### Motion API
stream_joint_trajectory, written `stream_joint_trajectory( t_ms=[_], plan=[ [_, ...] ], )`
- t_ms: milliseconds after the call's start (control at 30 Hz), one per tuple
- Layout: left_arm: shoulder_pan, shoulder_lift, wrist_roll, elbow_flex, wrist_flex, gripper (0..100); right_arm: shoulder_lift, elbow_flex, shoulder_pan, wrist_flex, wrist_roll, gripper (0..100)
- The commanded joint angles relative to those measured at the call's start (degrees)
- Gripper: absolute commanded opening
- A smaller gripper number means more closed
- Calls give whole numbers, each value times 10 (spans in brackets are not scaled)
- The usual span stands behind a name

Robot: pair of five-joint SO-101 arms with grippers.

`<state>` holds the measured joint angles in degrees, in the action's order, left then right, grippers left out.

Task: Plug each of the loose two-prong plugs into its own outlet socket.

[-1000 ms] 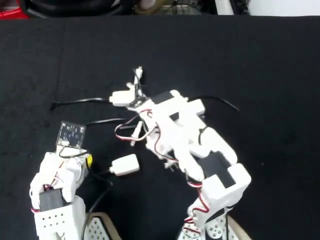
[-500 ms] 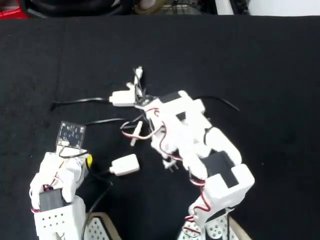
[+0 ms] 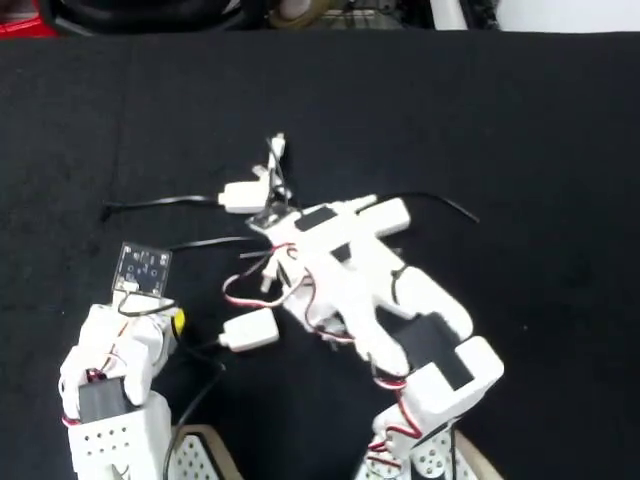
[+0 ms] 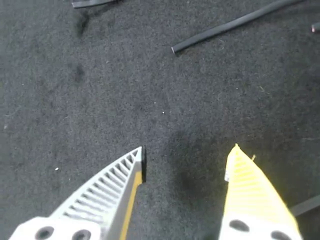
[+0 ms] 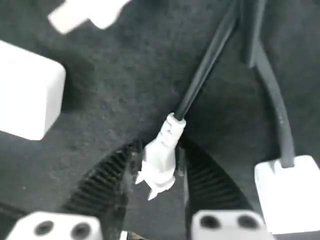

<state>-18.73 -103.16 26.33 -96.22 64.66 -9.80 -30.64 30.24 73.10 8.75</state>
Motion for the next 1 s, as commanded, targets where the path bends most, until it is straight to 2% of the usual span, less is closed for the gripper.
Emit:
stream_joint_trajectory(
  t_ms=[0,167,300,400,600,800,967],
  plan=[
    [0,-5,3,-5,-6,267,6,-8,5,-4,-25,108],
    [0,-5,3,-5,-6,267,7,-12,6,-4,-53,98],
    [0,-5,3,-6,-7,267,10,-7,6,-4,-70,27],
    [0,-5,3,-6,-7,267,7,8,5,0,-96,12],
    [0,-5,3,-6,-9,267,11,36,5,4,-82,11],
    [0,-5,3,-6,-10,267,22,100,10,135,-91,11],
    [0,-5,3,-6,-10,267,134,84,93,175,-116,11]
  ],
)
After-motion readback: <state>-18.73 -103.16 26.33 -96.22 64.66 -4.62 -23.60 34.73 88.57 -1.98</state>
